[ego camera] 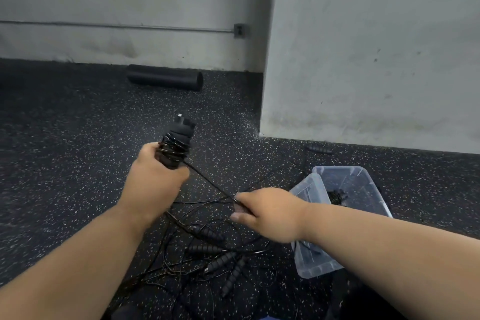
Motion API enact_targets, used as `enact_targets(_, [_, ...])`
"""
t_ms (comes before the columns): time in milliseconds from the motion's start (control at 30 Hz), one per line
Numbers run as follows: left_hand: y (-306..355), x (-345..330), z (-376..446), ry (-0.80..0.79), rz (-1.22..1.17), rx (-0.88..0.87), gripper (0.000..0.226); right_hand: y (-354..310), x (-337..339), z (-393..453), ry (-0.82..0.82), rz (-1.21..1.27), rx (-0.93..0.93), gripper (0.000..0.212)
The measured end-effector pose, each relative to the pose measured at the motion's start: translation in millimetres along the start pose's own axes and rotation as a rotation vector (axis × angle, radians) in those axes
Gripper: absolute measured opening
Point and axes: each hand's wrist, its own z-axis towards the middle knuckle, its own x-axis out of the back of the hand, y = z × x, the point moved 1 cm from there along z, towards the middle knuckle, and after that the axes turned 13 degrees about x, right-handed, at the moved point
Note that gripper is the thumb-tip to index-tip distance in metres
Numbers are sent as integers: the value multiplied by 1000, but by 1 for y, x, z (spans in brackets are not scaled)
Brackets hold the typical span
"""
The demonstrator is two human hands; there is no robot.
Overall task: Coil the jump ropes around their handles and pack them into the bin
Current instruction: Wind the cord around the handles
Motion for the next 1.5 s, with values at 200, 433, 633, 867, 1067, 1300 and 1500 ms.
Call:
enact_targets(200, [-52, -18, 36, -36, 707, 43, 39, -12, 15, 0, 161, -217, 258, 6])
enact_targets(433, [-57, -63, -6, -359, 1107, -321, 61, -14, 30, 0, 380, -253, 341, 23])
enact_targets(633, [-22, -61, -52, -539, 892, -611, 57, 24, 57, -6, 513, -156, 53, 29])
enact_targets(867, [-6, -37, -57, -530, 338, -624, 85, 44, 60, -10, 322, 292, -155, 28])
enact_targets(1067, [-14, -37, -51, -471, 387, -795, 84, 45, 54, -10, 142, 513, -148, 29])
enact_targets(1300, [-19, -35, -41, -334, 607, -783, 62, 49, 72, -24, -185, 560, -129, 59])
enact_targets(1500, [-16, -25, -30, -425, 481, -593, 70, 55, 84, -37, -302, 446, -139, 61])
